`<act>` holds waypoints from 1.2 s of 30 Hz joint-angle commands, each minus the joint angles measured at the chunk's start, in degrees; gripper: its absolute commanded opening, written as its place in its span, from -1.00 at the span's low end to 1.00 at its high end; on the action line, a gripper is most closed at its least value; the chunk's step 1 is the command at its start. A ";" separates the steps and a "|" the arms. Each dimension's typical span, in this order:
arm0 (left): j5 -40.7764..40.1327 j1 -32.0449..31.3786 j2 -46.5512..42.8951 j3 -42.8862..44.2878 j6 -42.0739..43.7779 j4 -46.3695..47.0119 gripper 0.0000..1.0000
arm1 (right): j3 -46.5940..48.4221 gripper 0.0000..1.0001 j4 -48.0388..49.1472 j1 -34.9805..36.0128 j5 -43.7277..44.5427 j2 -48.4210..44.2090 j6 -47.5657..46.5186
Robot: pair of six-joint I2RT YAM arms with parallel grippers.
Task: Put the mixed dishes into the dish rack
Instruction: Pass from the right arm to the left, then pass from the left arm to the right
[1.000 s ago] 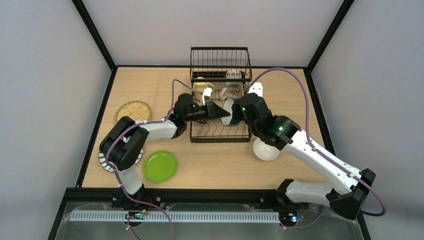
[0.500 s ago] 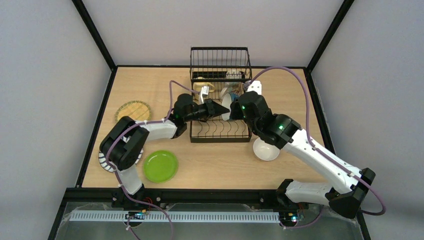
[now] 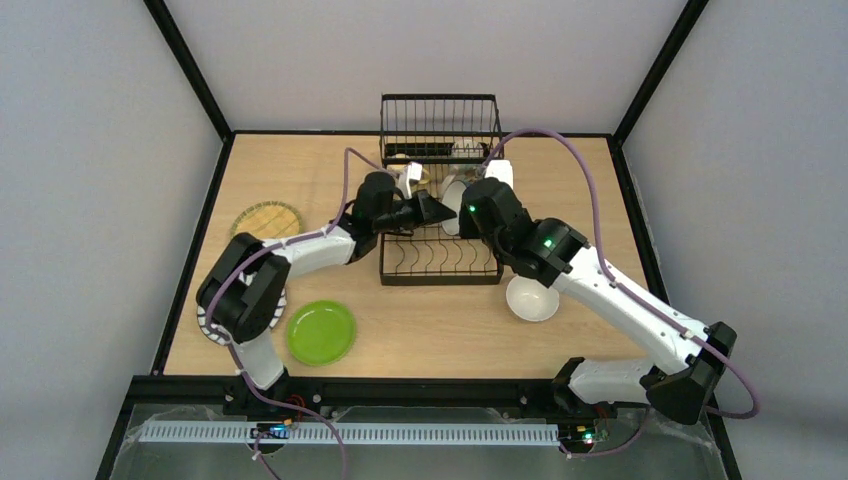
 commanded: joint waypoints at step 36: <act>-25.16 -2.49 -9.36 13.95 33.39 -35.44 -0.96 | 3.94 0.95 -3.34 -0.13 1.37 7.09 0.52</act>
